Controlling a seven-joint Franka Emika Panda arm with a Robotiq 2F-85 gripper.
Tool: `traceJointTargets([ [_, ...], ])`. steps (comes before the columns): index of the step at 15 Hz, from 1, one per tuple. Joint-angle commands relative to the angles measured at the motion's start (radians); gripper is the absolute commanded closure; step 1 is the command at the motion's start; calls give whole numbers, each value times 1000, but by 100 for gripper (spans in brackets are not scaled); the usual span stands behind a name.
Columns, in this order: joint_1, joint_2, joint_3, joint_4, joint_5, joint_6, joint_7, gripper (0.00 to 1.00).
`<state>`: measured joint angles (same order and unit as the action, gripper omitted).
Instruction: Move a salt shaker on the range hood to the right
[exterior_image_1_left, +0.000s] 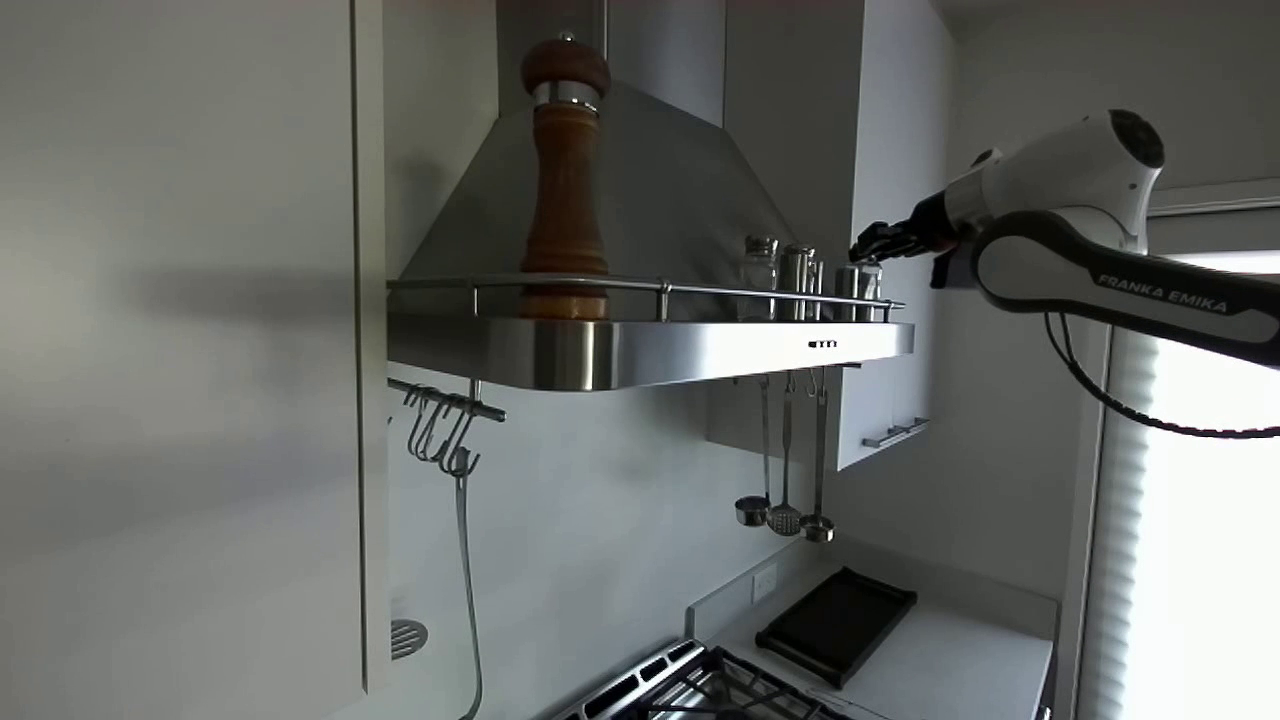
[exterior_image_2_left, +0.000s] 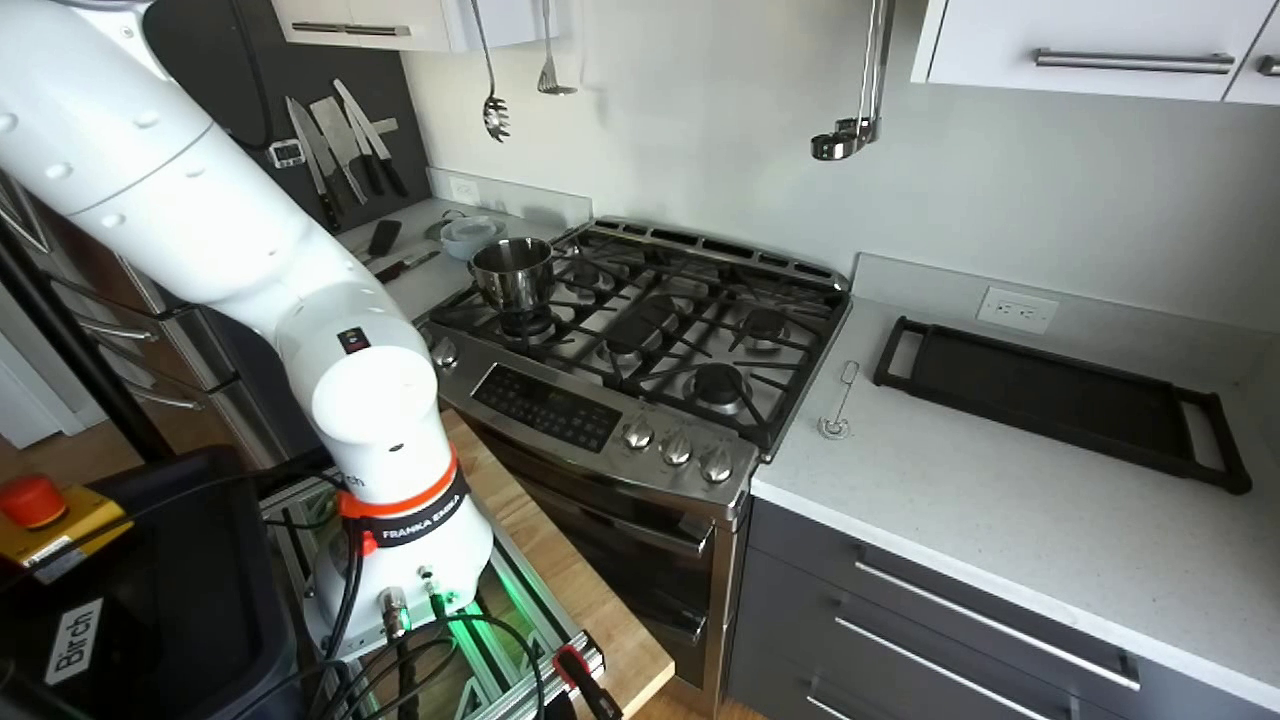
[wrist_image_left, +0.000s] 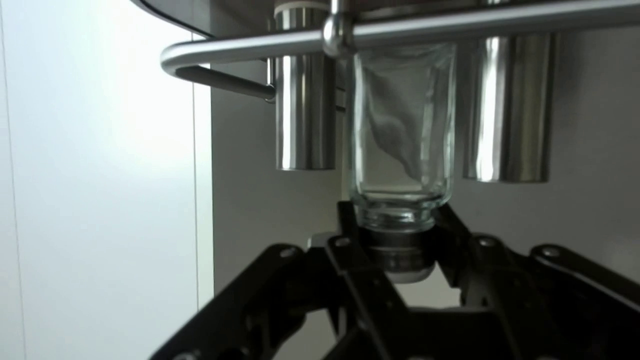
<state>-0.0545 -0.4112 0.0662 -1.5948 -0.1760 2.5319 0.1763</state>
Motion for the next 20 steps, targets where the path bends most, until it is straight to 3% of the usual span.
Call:
traceJointTargets([
  [1, 9, -41, -16, -62, 30, 26, -28, 85],
  [17, 8, -66, -14, -108, 33, 15, -29, 85],
  [18, 7, -66, -14, -108, 33, 15, -29, 71],
  [20, 7, -67, -13, -110, 32, 14, -29, 57],
])
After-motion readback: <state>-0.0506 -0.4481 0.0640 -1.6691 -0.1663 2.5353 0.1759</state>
